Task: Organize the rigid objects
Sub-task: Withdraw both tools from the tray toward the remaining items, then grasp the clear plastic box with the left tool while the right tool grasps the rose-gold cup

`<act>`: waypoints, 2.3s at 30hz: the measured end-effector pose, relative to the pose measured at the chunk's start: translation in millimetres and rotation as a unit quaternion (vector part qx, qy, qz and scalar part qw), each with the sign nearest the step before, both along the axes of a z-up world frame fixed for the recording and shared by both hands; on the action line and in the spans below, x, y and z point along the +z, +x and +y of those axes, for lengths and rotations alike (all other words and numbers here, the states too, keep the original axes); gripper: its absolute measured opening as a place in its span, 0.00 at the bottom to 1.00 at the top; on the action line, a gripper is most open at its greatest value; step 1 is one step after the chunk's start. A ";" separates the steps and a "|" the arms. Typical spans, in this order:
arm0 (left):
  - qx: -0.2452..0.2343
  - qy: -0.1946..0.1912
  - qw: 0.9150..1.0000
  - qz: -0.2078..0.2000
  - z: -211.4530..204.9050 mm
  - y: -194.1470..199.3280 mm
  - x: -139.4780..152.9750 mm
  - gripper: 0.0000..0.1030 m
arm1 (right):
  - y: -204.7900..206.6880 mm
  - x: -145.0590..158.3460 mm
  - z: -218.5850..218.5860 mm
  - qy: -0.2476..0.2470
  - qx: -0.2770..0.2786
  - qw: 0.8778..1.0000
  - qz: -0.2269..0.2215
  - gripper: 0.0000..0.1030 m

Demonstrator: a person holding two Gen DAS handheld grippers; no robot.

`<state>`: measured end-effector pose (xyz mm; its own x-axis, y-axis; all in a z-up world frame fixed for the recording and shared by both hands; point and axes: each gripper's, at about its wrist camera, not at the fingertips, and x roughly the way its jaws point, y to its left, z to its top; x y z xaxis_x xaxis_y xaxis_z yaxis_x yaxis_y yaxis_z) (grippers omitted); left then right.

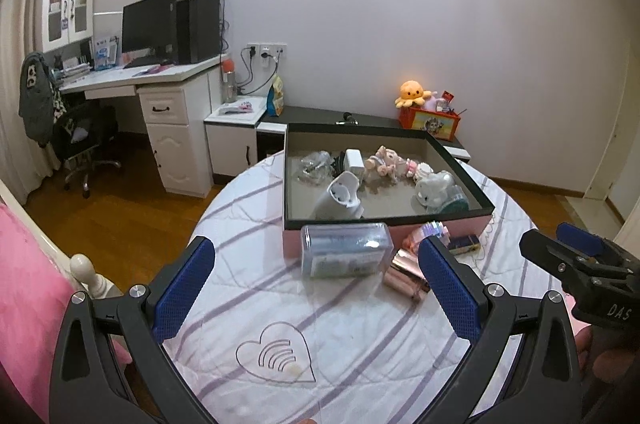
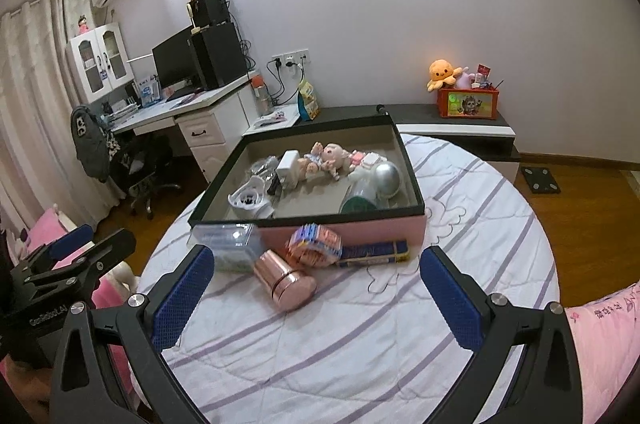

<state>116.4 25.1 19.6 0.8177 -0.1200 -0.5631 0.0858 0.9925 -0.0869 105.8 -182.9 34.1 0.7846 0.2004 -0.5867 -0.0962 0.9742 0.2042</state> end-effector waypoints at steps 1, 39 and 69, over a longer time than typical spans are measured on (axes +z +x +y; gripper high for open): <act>0.000 -0.001 1.000 0.001 0.4 -1.3 -0.9 1.00 | -0.9 -0.9 0.4 -0.001 0.001 1.000 0.001 1.00; 0.015 0.000 0.996 0.084 9.6 27.4 -60.0 1.00 | 71.2 -100.8 46.8 -0.018 0.085 0.988 0.128 0.62; -0.005 0.010 0.993 0.118 -51.1 104.8 -101.0 0.94 | 51.6 -99.9 -7.0 0.002 0.074 0.989 0.131 0.54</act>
<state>221.2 -26.0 -81.4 0.6620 -0.1132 -0.7409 0.0746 0.9936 -0.0851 157.4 -189.8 -65.8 0.5672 0.3035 -0.7657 -0.1802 0.9528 0.2442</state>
